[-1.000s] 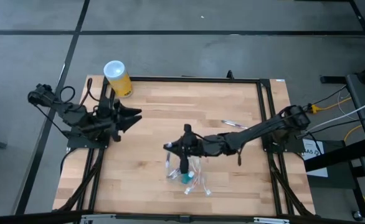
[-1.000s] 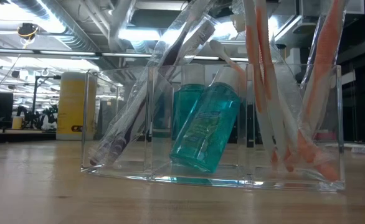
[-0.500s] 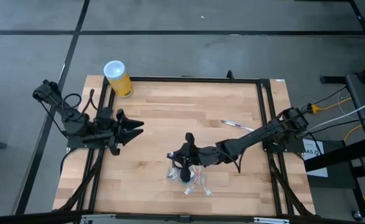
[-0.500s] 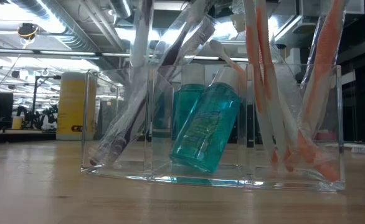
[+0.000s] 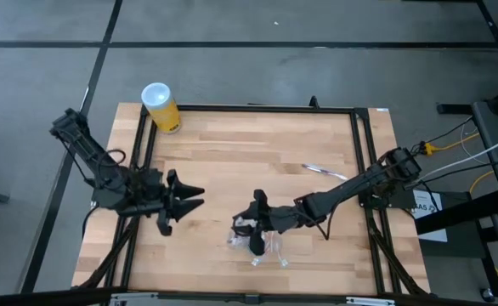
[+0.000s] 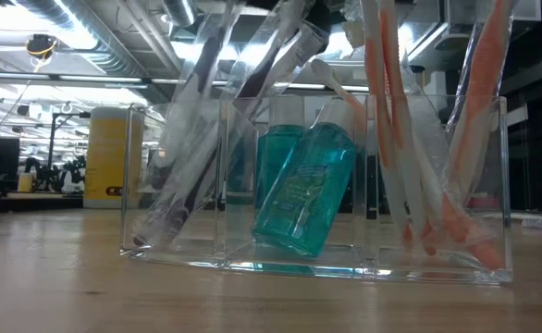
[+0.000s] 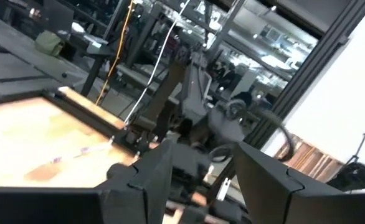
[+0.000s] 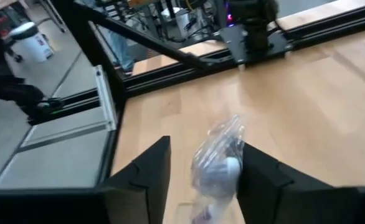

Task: Pick & Place toothbrushing station
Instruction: Put the purple toothbrush into the left section of the transparent organizer

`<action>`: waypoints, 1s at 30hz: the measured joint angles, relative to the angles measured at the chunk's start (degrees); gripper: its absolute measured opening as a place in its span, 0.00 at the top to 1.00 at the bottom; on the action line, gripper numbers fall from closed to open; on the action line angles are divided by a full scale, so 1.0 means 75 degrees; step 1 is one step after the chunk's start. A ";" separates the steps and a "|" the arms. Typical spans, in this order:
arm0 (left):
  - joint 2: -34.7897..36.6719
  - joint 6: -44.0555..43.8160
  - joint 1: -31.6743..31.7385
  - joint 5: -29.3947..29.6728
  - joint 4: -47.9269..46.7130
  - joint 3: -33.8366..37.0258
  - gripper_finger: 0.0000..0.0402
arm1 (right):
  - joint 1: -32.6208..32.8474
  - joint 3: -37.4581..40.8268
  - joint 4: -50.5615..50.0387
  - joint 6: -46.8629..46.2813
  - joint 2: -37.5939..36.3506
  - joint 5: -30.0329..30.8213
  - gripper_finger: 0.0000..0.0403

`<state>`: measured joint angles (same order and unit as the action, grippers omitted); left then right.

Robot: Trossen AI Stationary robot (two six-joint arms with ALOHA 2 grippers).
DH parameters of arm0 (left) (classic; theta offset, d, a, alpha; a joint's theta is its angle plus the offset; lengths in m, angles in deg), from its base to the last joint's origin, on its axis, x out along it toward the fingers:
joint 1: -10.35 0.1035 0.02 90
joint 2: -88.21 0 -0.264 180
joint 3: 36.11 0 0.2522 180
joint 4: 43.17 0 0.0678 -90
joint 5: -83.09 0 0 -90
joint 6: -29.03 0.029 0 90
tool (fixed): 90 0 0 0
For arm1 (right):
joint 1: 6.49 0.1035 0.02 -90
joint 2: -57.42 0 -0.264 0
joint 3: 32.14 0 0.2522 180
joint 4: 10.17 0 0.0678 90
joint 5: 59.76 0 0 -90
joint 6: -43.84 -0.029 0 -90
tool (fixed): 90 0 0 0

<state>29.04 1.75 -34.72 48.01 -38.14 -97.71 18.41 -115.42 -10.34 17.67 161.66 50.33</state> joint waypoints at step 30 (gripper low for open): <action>-0.2498 -0.4164 -0.0044 -0.1373 -0.1575 0.0000 0.60 | 0.0141 -0.2271 -0.0764 0.0912 -0.0149 0.1090 0.62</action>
<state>10.30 -29.48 -35.04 37.71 -49.95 -97.71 19.46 -132.45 -16.07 24.51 160.54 58.50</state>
